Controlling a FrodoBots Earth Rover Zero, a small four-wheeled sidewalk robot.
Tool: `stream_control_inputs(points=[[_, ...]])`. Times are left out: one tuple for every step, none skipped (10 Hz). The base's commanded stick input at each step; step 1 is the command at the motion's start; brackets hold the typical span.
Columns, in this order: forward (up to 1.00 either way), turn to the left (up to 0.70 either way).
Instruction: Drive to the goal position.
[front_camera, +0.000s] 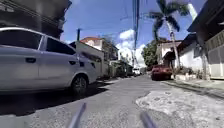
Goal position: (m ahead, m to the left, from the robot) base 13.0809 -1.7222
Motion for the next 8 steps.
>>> stream_control_inputs(points=[[1.0, -0.4], [1.0, -0.4], [1.0, -0.4], [1.0, -0.4], [1.0, -0.4], [1.0, -0.4], [1.0, -0.19], [1.0, 0.0]])
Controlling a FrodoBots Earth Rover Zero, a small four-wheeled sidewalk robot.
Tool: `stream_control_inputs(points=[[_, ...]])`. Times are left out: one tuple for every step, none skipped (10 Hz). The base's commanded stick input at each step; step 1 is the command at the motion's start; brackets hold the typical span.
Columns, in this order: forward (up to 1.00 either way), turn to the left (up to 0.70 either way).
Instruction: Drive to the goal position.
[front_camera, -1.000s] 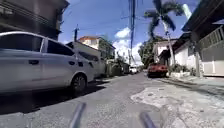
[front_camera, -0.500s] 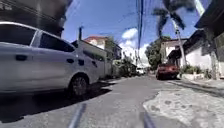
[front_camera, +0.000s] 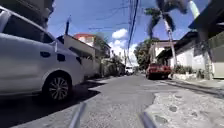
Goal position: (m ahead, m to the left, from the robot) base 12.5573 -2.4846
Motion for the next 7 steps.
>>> stream_control_inputs(points=[[1.0, 0.15], [1.0, 0.23], [1.0, 0.23], [1.0, 0.21], [1.0, 0.19], [1.0, 0.21], [1.0, 0.21]])
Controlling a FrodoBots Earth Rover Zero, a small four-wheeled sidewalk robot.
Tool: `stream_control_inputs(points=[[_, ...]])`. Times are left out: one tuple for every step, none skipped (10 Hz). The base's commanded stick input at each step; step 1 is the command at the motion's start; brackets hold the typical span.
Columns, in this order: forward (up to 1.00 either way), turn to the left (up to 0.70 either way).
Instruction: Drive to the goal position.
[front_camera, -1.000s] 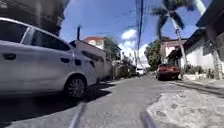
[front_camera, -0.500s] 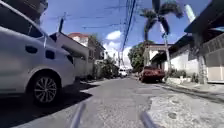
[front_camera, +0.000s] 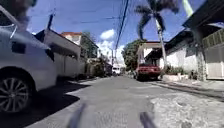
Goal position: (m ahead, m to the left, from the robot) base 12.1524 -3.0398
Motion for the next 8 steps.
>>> stream_control_inputs(points=[[1.0, 0.19], [1.0, 0.12], [1.0, 0.09], [1.0, 0.01], [1.0, -0.28], [1.0, -0.4], [1.0, -0.4], [1.0, -0.4]])
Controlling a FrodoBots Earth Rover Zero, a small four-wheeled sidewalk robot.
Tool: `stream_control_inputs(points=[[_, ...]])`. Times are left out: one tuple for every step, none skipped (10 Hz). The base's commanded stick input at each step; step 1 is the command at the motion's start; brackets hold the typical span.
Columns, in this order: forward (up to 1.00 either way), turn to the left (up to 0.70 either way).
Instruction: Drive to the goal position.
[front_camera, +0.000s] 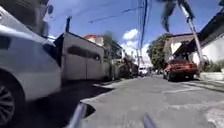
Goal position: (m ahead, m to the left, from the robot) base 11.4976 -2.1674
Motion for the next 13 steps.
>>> stream_control_inputs(points=[[1.0, -0.4], [1.0, -0.4], [1.0, -0.4], [1.0, -0.4], [1.0, -0.4], [1.0, -0.4], [1.0, -0.4], [1.0, -0.15], [1.0, 0.11], [1.0, 0.24], [1.0, 0.1], [1.0, 0.25], [1.0, 0.22]])
